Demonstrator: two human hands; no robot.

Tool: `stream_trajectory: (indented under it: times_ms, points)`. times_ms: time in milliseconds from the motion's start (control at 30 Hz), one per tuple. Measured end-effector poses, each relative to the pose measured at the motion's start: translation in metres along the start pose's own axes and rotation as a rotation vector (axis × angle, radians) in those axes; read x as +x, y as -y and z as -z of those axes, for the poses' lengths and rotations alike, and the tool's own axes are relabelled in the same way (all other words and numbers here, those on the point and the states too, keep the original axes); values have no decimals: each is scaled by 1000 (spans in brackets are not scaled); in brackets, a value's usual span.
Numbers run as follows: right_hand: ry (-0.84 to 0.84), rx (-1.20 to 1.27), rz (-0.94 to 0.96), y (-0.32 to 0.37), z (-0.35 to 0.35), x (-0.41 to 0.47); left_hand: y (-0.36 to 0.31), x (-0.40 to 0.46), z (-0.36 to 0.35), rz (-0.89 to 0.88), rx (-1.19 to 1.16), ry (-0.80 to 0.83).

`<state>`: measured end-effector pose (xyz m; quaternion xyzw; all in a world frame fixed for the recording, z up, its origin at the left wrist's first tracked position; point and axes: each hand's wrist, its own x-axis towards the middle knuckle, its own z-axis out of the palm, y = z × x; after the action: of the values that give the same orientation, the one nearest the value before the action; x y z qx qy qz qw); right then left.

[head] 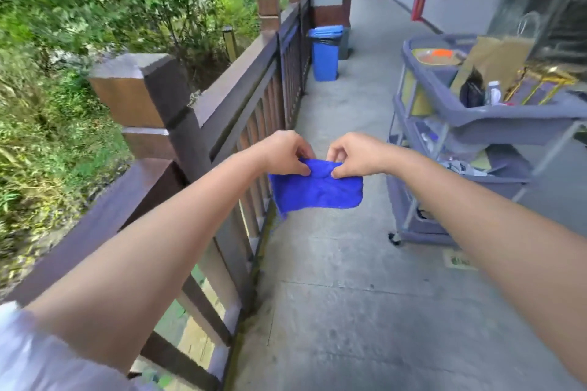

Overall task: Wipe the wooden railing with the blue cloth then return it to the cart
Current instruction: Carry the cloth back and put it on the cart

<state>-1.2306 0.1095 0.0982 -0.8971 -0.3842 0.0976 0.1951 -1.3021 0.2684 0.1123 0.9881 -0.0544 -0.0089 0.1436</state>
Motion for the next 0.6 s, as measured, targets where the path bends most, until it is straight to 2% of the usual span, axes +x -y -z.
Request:
stream_trajectory:
  times_ms: [333,600]
  points:
    - [-38,-33,-89,-97,30,122,46,169,-2,-76,-22,73]
    - [-7,-40,-64,-188,88,258,84,328,15,-26,-18,13]
